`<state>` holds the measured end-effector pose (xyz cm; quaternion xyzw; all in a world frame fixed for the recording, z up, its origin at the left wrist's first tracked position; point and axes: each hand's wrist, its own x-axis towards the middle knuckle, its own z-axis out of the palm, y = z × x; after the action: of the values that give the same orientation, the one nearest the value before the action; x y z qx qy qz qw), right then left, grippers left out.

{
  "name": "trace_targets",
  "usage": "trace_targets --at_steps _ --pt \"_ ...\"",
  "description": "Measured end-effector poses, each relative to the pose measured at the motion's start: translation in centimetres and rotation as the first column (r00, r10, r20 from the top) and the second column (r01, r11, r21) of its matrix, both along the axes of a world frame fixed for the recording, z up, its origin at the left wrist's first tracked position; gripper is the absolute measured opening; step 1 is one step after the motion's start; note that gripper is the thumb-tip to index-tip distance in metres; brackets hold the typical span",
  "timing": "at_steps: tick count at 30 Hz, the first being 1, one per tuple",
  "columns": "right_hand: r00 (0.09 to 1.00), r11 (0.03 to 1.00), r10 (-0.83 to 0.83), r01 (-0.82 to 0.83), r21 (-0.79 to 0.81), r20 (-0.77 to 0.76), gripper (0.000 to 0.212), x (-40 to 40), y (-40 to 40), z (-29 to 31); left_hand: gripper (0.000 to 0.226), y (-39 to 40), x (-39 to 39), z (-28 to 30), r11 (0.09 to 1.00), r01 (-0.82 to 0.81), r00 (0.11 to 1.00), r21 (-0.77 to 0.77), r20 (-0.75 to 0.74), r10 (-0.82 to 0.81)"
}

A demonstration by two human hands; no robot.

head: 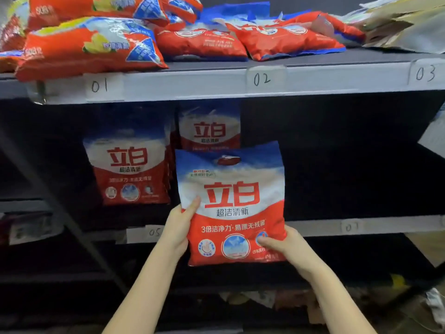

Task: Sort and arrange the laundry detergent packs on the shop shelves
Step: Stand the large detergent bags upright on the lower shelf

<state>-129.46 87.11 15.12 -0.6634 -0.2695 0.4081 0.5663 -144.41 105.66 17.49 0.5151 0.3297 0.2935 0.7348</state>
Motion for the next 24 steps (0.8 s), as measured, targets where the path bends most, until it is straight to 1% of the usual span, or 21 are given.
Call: trace_targets --at_steps 1,2,4,5,8,11,14,17,18,20,22,24 --pt "1.0 1.0 -0.005 0.005 0.005 0.011 0.038 0.5 1.0 0.1 0.039 0.8 0.5 0.2 1.0 -0.004 1.0 0.015 0.009 0.004" --pt "1.0 1.0 -0.008 0.008 0.006 0.023 0.039 1.0 1.9 0.3 0.034 1.6 0.9 0.3 1.0 -0.008 1.0 0.022 0.025 0.007" --pt "0.998 1.0 -0.024 0.024 -0.011 0.061 0.043 2.1 3.8 0.6 0.017 3.4 2.1 0.5 1.0 -0.025 0.998 0.006 0.063 0.025" --pt "0.996 0.999 -0.039 0.04 -0.022 0.08 0.046 2.6 4.7 0.7 0.012 4.3 2.7 0.7 0.999 -0.039 0.997 -0.004 0.062 0.039" --pt "0.993 0.997 -0.078 0.08 -0.021 0.083 0.053 4.0 7.8 0.8 0.014 7.2 4.1 1.0 0.998 -0.055 0.998 0.033 0.024 0.054" --pt "0.993 0.997 -0.064 0.067 -0.033 0.099 0.05 5.2 10.6 0.8 0.013 9.5 5.3 1.1 0.997 0.001 1.0 0.081 0.023 -0.003" --pt "0.997 0.999 -0.04 0.042 -0.022 0.066 0.044 6.7 13.2 0.5 0.01 11.9 6.9 1.2 0.993 -0.05 0.998 0.105 -0.041 0.054" --pt "0.994 0.998 -0.051 0.054 -0.029 0.099 0.05 8.4 16.2 0.3 0.024 14.5 9.0 1.6 0.991 -0.074 0.99 0.114 -0.111 0.087" --pt "0.992 0.998 -0.05 0.053 -0.023 0.112 0.052 9.0 17.2 0.3 0.021 15.1 9.7 1.8 0.99 -0.091 0.989 0.111 -0.109 0.104" --pt "0.988 0.998 -0.052 0.054 -0.014 0.146 0.052 10.1 19.2 0.8 0.003 16.4 11.0 2.4 0.984 -0.141 0.985 0.112 -0.081 0.151" --pt "0.982 0.997 -0.074 0.072 0.017 0.173 0.05 11.2 21.2 1.6 0.011 17.6 12.2 3.1 0.967 -0.203 0.977 0.156 -0.038 0.211" --pt "0.979 0.993 -0.113 0.103 0.065 0.172 0.048 12.1 23.1 2.1 0.016 18.9 13.2 3.7 0.934 -0.259 0.962 0.244 -0.016 0.271"
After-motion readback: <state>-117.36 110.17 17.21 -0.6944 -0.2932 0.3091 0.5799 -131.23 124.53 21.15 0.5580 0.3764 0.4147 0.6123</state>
